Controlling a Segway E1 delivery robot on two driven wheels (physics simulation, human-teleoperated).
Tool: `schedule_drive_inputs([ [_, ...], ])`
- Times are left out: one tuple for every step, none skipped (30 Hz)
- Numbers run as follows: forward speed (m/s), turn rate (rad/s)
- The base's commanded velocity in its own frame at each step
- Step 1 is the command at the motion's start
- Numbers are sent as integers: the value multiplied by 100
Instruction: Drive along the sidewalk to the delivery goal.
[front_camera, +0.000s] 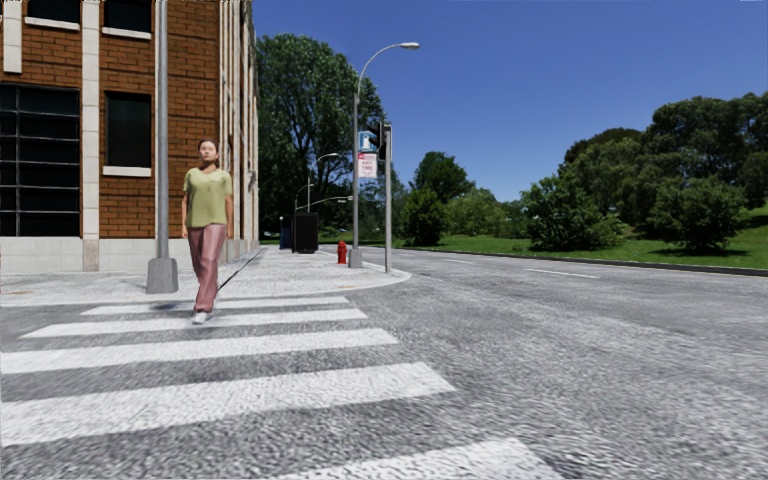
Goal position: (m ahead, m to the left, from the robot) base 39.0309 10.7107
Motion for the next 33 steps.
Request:
schedule_drive_inputs([
  [76,0],
  [76,0],
  [76,0],
  [76,0],
  [76,0],
  [76,0],
  [76,0],
  [76,0],
  [76,0],
  [76,0],
  [76,0],
  [76,0],
  [76,0],
  [76,0],
  [76,0],
  [76,0],
  [76,0],
  [75,10],
  [75,10],
  [75,14],
  [75,15],
  [75,15],
  [75,15],
  [75,18],
  [75,19],
  [75,20],
  [75,20],
  [75,20],
  [75,20],
  [75,20],
  [75,20],
  [75,20],
  [75,20],
])
